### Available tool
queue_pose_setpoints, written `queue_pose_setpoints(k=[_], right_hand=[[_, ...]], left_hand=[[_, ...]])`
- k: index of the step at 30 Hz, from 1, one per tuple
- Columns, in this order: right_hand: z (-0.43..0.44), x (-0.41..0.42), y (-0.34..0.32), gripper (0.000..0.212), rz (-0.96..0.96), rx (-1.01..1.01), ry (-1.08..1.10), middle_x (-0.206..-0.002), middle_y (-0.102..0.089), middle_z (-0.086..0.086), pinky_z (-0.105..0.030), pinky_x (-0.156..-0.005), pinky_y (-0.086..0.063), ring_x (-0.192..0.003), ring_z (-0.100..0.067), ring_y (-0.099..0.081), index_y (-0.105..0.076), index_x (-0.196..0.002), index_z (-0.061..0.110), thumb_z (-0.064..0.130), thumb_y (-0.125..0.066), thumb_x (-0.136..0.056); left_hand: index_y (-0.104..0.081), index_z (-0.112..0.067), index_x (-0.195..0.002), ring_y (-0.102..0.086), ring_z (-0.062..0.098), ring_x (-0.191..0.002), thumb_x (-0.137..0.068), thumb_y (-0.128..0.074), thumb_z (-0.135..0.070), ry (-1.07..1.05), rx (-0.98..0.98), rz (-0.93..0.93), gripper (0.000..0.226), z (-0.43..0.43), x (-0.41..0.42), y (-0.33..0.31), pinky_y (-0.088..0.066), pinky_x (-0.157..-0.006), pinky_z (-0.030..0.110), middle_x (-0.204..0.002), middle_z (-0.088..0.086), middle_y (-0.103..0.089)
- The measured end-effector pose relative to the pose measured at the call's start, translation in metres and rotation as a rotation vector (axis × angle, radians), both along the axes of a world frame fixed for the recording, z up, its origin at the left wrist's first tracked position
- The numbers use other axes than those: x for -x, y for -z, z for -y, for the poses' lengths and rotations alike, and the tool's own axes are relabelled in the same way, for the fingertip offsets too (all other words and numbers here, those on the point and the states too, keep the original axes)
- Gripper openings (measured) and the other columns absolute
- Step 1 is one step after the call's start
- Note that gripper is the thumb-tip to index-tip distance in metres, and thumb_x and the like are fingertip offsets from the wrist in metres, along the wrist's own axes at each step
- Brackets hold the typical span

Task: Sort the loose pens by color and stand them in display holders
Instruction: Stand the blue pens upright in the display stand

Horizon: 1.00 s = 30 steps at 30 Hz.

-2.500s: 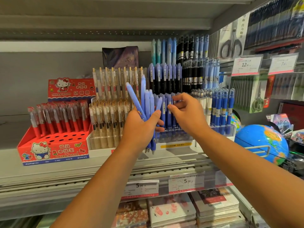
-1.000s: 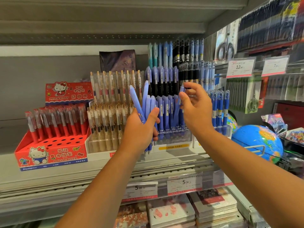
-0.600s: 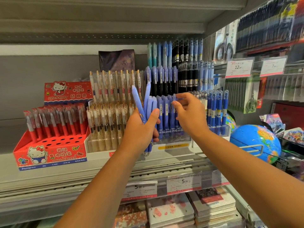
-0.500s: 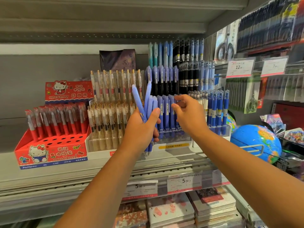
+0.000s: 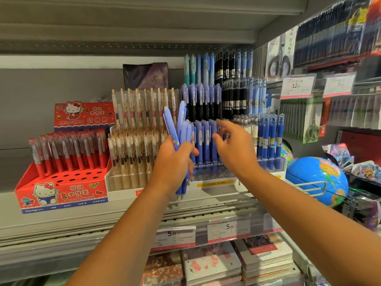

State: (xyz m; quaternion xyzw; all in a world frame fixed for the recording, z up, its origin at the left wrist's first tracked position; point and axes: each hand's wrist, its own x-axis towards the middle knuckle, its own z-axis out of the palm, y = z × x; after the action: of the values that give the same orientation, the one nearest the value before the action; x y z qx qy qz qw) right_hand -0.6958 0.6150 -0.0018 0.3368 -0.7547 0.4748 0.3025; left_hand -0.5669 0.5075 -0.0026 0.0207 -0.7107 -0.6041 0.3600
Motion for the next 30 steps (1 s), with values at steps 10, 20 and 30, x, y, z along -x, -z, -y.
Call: queue_pose_setpoints(k=[10,20,30], right_hand=[[-0.004,-0.030,-0.007,0.015,0.221,0.201,-0.595,-0.088,-0.067,0.001,-0.019,-0.058,-0.047,-0.071,-0.015,-0.062,-0.068,-0.108,0.012,0.015,-0.064,-0.094],[-0.005,-0.026,-0.003,0.012,0.344,0.195,-0.689,-0.077,-0.066,-0.005,-0.027,-0.060,-0.048,-0.063,-0.009,-0.057,-0.070,-0.098,0.004,0.014,-0.064,-0.094],[-0.011,-0.019,-0.011,0.014,0.319,0.508,-0.603,-0.091,-0.072,-0.013,-0.030,-0.059,-0.058,-0.077,-0.023,-0.073,-0.062,-0.104,0.012,0.013,-0.068,-0.091]], left_hand=[[-0.067,-0.014,-0.091,-0.062,0.017,-0.051,-0.098,-0.057,-0.015,-0.029,0.103,0.015,0.012,0.001,0.001,0.001,-0.057,-0.051,0.032,-0.056,0.000,-0.065],[-0.061,-0.030,-0.092,-0.069,0.015,-0.058,-0.099,-0.056,-0.012,0.081,0.113,-0.003,0.020,-0.003,0.001,0.002,-0.058,-0.053,0.028,-0.071,-0.008,-0.073],[-0.061,-0.019,-0.102,-0.067,0.012,-0.071,-0.099,-0.057,-0.013,-0.026,-0.065,-0.025,0.009,0.002,0.007,0.001,-0.061,-0.055,0.035,-0.091,0.007,-0.066]])
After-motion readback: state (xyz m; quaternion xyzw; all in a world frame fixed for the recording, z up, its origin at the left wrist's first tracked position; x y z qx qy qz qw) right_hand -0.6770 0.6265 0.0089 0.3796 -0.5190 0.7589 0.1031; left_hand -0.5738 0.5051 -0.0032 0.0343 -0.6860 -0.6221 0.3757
